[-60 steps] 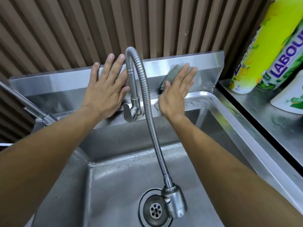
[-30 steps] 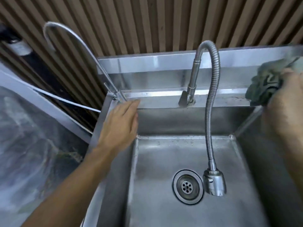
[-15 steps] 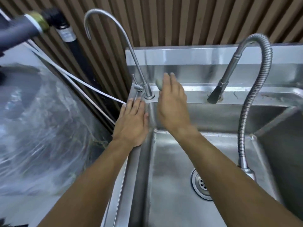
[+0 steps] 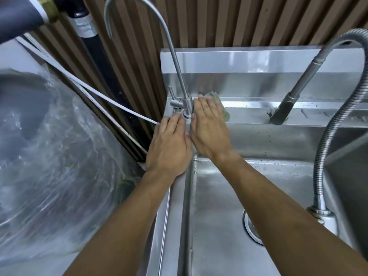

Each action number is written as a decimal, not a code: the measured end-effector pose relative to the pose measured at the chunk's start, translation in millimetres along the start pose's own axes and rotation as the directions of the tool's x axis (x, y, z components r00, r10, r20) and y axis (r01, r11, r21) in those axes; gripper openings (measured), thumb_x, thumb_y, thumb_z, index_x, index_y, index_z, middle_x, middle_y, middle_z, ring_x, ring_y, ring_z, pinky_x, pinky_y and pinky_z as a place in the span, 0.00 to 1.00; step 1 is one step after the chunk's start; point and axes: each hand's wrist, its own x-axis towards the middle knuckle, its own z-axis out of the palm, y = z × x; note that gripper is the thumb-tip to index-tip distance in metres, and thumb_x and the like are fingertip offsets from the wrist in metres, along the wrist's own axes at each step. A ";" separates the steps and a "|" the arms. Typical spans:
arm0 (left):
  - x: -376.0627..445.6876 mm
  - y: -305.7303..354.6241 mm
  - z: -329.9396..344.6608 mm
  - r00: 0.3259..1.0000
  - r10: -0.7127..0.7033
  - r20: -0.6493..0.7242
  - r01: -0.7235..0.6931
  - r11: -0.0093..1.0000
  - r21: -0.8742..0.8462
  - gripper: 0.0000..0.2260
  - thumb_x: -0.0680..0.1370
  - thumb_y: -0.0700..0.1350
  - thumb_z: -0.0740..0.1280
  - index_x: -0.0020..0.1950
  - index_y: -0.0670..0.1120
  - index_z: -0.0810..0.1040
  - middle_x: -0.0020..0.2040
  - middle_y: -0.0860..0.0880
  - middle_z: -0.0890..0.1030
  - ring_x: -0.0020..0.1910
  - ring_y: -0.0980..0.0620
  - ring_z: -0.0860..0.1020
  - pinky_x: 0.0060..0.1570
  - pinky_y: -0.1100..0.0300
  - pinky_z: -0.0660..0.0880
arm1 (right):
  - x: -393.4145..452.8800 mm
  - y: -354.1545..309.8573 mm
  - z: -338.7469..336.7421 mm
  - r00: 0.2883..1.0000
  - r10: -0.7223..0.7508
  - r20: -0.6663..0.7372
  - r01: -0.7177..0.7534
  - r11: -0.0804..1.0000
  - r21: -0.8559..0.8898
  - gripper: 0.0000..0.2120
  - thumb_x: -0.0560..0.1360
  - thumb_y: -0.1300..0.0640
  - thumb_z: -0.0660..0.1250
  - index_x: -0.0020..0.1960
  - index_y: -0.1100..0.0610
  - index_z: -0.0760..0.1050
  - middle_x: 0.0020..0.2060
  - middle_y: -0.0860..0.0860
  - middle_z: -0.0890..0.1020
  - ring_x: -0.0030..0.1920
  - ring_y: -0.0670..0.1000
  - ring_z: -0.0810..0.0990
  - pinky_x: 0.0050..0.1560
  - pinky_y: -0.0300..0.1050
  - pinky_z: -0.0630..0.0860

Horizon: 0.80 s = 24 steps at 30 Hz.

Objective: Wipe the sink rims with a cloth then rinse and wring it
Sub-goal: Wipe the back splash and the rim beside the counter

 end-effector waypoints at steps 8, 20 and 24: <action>1.3 2.5 -1.6 0.989 -0.069 0.128 0.067 0.998 0.016 0.30 0.82 0.53 0.42 0.83 0.45 0.58 0.83 0.50 0.58 0.83 0.46 0.51 0.81 0.48 0.48 | -13.1 27.5 -23.2 0.996 -0.069 0.057 0.073 0.994 -0.085 0.32 0.83 0.45 0.47 0.81 0.62 0.60 0.82 0.58 0.61 0.83 0.60 0.54 0.84 0.56 0.48; 2.8 5.4 -3.6 0.982 -0.119 0.147 0.120 0.993 0.001 0.30 0.81 0.52 0.44 0.83 0.45 0.58 0.84 0.47 0.55 0.83 0.45 0.51 0.82 0.49 0.47 | -10.6 15.7 -17.5 0.998 -0.050 0.031 0.054 0.989 -0.139 0.29 0.85 0.51 0.52 0.82 0.62 0.56 0.81 0.59 0.61 0.82 0.63 0.56 0.83 0.58 0.53; 2.6 5.2 -3.7 0.981 -0.119 0.155 0.120 0.993 0.001 0.30 0.81 0.53 0.43 0.83 0.45 0.57 0.84 0.48 0.54 0.83 0.46 0.50 0.82 0.50 0.46 | 4.1 37.1 -24.3 0.961 -0.209 0.180 0.208 0.978 0.025 0.27 0.86 0.51 0.52 0.83 0.59 0.57 0.81 0.55 0.63 0.83 0.58 0.54 0.84 0.54 0.48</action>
